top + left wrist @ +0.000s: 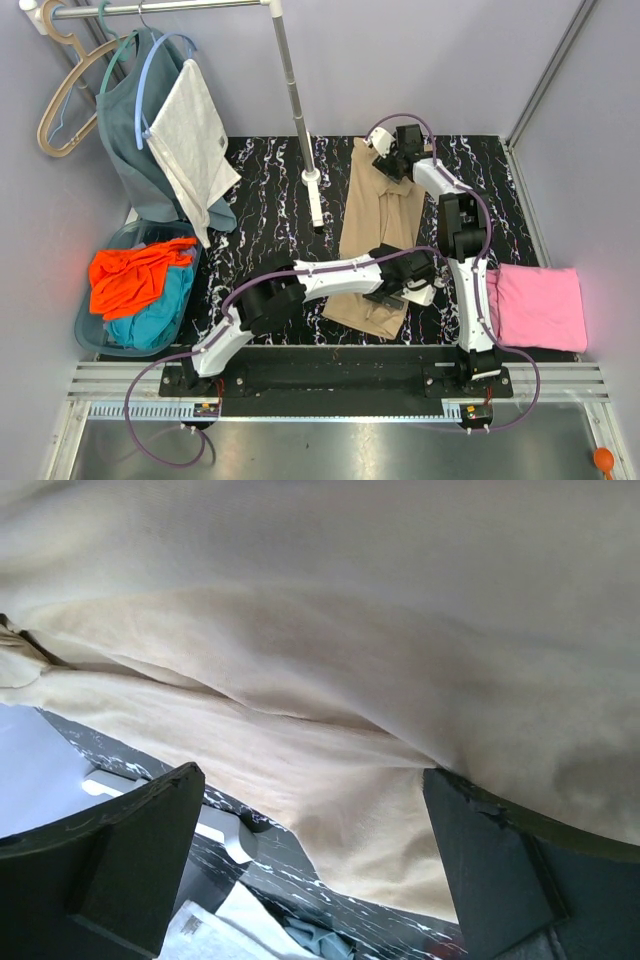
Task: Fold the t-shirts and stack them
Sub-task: Fold the tshirt
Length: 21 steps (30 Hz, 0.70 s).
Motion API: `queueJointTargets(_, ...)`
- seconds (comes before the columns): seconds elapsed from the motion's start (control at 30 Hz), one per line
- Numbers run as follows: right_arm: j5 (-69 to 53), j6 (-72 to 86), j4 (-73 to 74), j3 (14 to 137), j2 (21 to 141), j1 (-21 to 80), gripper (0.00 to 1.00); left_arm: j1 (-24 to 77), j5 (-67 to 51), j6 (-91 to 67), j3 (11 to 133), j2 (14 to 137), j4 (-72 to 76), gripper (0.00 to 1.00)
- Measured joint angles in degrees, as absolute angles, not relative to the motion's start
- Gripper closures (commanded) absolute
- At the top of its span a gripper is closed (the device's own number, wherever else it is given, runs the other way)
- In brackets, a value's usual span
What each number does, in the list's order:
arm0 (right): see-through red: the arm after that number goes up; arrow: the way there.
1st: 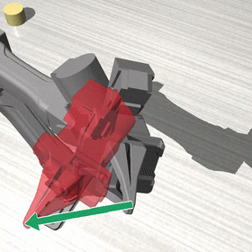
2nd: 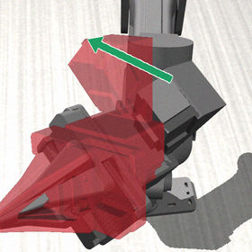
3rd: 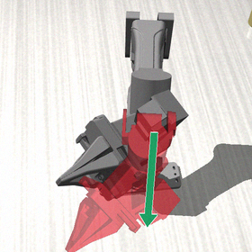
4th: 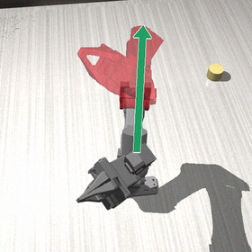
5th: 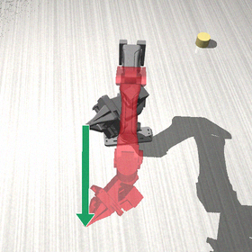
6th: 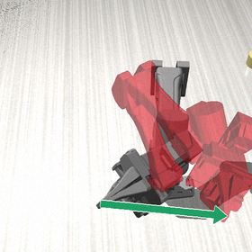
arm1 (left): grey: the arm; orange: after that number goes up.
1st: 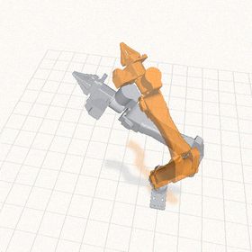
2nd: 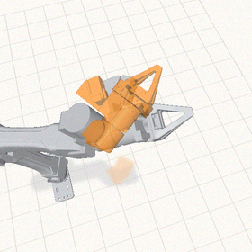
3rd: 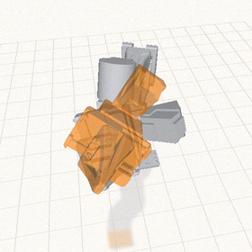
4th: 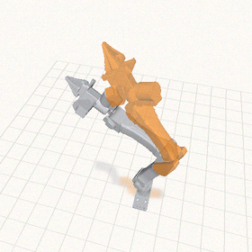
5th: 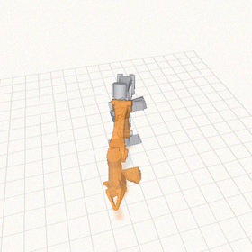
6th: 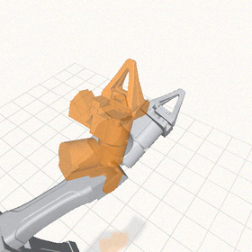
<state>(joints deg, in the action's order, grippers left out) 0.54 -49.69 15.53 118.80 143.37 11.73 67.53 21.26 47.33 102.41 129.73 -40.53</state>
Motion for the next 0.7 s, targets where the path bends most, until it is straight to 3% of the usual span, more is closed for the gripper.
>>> queueJointTargets(0.7,1.19,-47.79,20.49,134.34,151.85,11.99,0.23,67.92,23.68,47.79,102.39,130.02,-39.18,0.01)
